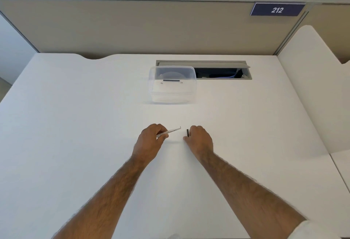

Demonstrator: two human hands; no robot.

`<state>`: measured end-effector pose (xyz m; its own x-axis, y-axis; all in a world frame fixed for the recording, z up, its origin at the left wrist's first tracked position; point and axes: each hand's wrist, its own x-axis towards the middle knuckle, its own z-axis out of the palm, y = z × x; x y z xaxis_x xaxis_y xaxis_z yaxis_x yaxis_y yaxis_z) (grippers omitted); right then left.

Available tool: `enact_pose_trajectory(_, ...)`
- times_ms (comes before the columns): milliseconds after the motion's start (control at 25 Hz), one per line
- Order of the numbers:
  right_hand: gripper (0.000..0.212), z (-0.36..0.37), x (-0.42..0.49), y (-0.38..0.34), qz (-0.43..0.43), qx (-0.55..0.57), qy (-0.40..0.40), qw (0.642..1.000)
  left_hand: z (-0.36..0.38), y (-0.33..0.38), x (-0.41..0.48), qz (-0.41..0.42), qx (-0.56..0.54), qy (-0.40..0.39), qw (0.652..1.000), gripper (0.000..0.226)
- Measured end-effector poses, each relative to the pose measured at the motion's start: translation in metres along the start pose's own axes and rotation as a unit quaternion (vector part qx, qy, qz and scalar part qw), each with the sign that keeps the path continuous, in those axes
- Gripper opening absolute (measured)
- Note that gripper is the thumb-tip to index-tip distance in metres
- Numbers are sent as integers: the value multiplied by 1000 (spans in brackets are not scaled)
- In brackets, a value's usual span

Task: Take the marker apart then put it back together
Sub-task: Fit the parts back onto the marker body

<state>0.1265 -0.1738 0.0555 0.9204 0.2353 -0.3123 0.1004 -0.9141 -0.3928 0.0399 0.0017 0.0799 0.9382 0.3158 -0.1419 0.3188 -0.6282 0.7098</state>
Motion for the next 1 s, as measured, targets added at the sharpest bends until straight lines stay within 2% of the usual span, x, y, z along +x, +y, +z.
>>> enact_pose_trajectory(480, 17, 2, -3, -3, 29, -8, 14, 999, -2, 2, 7, -4, 2, 1, 1000, 9)
enact_pose_trajectory(560, 15, 0, -3, 3, 27, 28, 24, 999, -3, 3, 8, 1, 0, 0, 1000, 9)
enact_pose_trajectory(640, 8, -7, -3, 9, 34, 130, 47, 990, -5, 4, 8, 8, 2, 1, 1000, 9)
enact_pose_trajectory(720, 7, -19, -1, 14, 39, 280, 58, 957, -8, 5, 9, 14, 7, 4, 1000, 9)
enact_pose_trajectory(840, 9, -40, -4, 22, 28, 458, 48, 887, -10, 6, 11, 18, 11, 10, 1000, 11)
enact_pose_trajectory(920, 7, -51, -7, 25, 17, 536, 27, 843, -11, 7, 11, 22, 9, 10, 1000, 11)
enact_pose_trajectory(1000, 7, -58, -9, 26, -2, 562, 11, 827, -10, 8, 12, 20, 11, 9, 1000, 11)
